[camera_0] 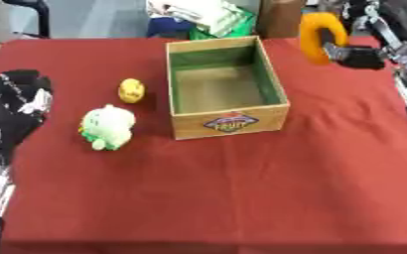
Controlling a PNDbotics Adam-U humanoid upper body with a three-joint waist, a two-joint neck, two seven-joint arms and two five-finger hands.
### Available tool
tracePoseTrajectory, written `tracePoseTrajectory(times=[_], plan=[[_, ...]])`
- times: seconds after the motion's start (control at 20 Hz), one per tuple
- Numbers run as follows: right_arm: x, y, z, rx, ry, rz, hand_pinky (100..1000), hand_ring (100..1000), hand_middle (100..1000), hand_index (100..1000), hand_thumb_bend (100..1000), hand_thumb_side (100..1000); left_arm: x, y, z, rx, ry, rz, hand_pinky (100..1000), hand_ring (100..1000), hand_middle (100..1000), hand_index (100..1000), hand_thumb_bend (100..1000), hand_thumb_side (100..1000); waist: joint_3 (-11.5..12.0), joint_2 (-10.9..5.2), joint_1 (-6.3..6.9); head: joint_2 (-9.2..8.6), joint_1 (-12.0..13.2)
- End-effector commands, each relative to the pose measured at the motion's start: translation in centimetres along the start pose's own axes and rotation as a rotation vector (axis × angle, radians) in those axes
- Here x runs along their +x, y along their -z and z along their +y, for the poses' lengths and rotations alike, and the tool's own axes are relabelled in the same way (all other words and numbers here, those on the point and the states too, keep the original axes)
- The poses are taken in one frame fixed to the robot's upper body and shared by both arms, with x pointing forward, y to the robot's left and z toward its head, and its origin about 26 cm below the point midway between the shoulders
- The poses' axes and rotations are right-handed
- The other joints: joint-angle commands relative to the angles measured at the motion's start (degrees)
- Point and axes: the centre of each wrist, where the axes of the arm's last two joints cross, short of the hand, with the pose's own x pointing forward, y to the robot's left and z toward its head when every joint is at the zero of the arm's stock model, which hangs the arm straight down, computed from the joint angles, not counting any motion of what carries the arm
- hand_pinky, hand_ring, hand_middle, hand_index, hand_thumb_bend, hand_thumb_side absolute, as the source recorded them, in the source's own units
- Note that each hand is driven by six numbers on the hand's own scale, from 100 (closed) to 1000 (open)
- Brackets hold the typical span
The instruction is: Pick up objects on the table and place them in the box.
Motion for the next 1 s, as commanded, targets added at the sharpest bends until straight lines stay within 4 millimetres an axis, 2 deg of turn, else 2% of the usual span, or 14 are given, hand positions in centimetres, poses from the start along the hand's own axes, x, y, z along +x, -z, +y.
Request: tracePoseTrajectory(times=[0.05, 0.35, 0.45, 0.55, 0.6, 0.65, 0.7, 0.75, 0.8, 0.9, 1.0], plan=[[0.0, 1.4, -0.5, 0.039, -0.025, -0.031, 451, 448, 311, 414, 100, 272, 1.2, 0.7, -0.1, -0.019, -0.003, -0.042, 714, 590, 538, 670, 228, 205, 0.73, -0.44, 0.1, -1.16, -0.67], [-0.9, 1.7, 1.5, 0.132, -0.034, 0.009, 472, 478, 360, 489, 100, 324, 1.7, 1.1, -0.6, -0.04, -0.01, -0.061, 715, 590, 538, 669, 229, 206, 3.08, 0.69, -0.1, -2.32, -1.96], [-1.1, 1.5, 2.1, 0.154, -0.039, 0.028, 484, 498, 407, 538, 100, 376, 1.8, 1.2, -0.7, -0.048, -0.013, -0.067, 715, 590, 537, 669, 229, 206, 3.74, 1.02, -0.12, -2.66, -2.22], [-1.2, 1.5, 2.6, 0.172, -0.048, 0.028, 519, 550, 506, 657, 100, 472, 1.9, 1.3, -0.8, -0.054, -0.014, -0.071, 715, 590, 537, 670, 230, 207, 4.15, 1.22, -0.11, -2.84, -2.29], [-1.2, 1.6, 2.8, 0.184, -0.057, 0.02, 536, 576, 539, 687, 126, 494, 2.0, 1.3, -0.9, -0.055, -0.014, -0.071, 715, 590, 537, 669, 230, 207, 4.24, 1.29, -0.1, -2.88, -2.28], [-1.1, 1.7, 2.9, 0.202, -0.069, 0.002, 662, 762, 749, 823, 306, 575, 2.0, 1.3, -0.9, -0.056, -0.014, -0.07, 715, 590, 537, 669, 230, 207, 4.27, 1.35, -0.09, -2.86, -2.27], [-1.0, 1.8, 2.9, 0.217, -0.08, -0.017, 680, 781, 768, 835, 322, 581, 1.9, 1.3, -0.9, -0.055, -0.014, -0.069, 715, 590, 537, 669, 230, 207, 4.23, 1.39, -0.08, -2.84, -2.24], [-0.9, 1.9, 2.8, 0.222, -0.09, -0.033, 738, 839, 842, 875, 373, 583, 1.9, 1.3, -0.9, -0.055, -0.013, -0.068, 715, 590, 537, 669, 231, 208, 4.15, 1.43, -0.08, -2.82, -2.2], [-0.9, 1.9, 2.6, 0.218, -0.094, -0.046, 756, 855, 869, 888, 390, 569, 1.8, 1.3, -0.9, -0.055, -0.012, -0.066, 715, 590, 537, 669, 232, 208, 4.02, 1.45, -0.08, -2.79, -2.13], [-0.8, 1.9, 2.3, 0.199, -0.091, -0.064, 756, 859, 878, 892, 395, 540, 1.7, 1.3, -0.9, -0.055, -0.008, -0.061, 715, 591, 538, 670, 232, 209, 3.72, 1.46, -0.1, -2.69, -1.93], [-0.8, 1.6, 1.6, 0.162, -0.076, -0.071, 736, 842, 857, 874, 346, 494, 1.6, 1.3, -0.7, -0.056, 0.001, -0.055, 716, 591, 538, 670, 233, 211, 3.39, 1.45, -0.1, -2.61, -1.67]])
